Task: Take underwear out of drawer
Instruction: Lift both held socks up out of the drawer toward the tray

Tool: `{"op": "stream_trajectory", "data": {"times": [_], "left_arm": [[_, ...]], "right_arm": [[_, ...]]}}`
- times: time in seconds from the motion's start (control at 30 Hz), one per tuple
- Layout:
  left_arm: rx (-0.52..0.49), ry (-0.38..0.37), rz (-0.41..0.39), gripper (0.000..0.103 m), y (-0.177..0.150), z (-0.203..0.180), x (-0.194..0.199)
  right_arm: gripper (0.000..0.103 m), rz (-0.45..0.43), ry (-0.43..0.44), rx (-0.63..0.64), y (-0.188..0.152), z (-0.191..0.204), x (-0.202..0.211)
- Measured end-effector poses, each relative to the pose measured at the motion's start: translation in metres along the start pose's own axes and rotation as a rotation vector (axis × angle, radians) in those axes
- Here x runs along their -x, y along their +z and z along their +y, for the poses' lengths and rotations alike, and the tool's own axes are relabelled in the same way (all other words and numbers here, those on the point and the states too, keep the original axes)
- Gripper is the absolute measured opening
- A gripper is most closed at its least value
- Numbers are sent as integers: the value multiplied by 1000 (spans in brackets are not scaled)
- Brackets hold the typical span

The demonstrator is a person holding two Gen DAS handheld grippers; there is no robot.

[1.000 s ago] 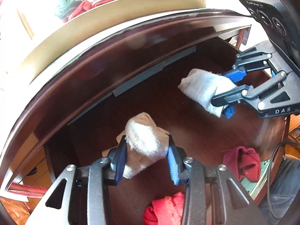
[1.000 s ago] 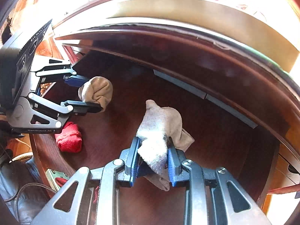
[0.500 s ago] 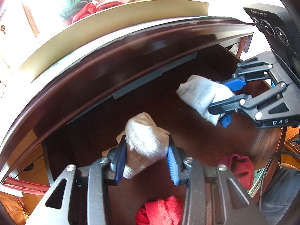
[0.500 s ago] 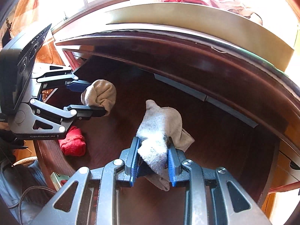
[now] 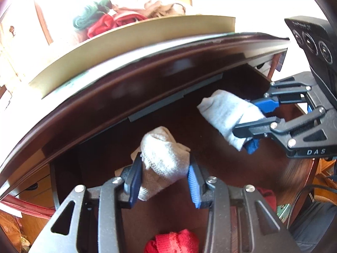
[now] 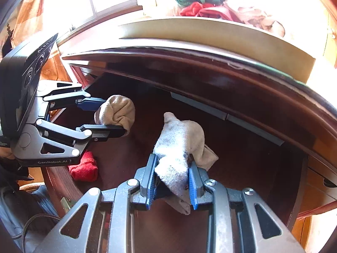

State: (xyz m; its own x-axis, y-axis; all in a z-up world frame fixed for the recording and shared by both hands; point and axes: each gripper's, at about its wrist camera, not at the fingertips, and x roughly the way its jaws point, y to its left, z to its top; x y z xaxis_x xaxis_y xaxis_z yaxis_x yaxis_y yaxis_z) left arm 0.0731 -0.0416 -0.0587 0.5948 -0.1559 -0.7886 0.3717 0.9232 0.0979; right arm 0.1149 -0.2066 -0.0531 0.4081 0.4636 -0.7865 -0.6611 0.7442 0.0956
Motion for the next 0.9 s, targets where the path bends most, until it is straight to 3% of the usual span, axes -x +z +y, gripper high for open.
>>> {"op": "stream_trajectory", "data": {"times": [0.9], "left_arm": [[106,61,-174,38,-15,37,39]], "right_arm": [[29,-210,-8,-49,-32,-3,50]]}}
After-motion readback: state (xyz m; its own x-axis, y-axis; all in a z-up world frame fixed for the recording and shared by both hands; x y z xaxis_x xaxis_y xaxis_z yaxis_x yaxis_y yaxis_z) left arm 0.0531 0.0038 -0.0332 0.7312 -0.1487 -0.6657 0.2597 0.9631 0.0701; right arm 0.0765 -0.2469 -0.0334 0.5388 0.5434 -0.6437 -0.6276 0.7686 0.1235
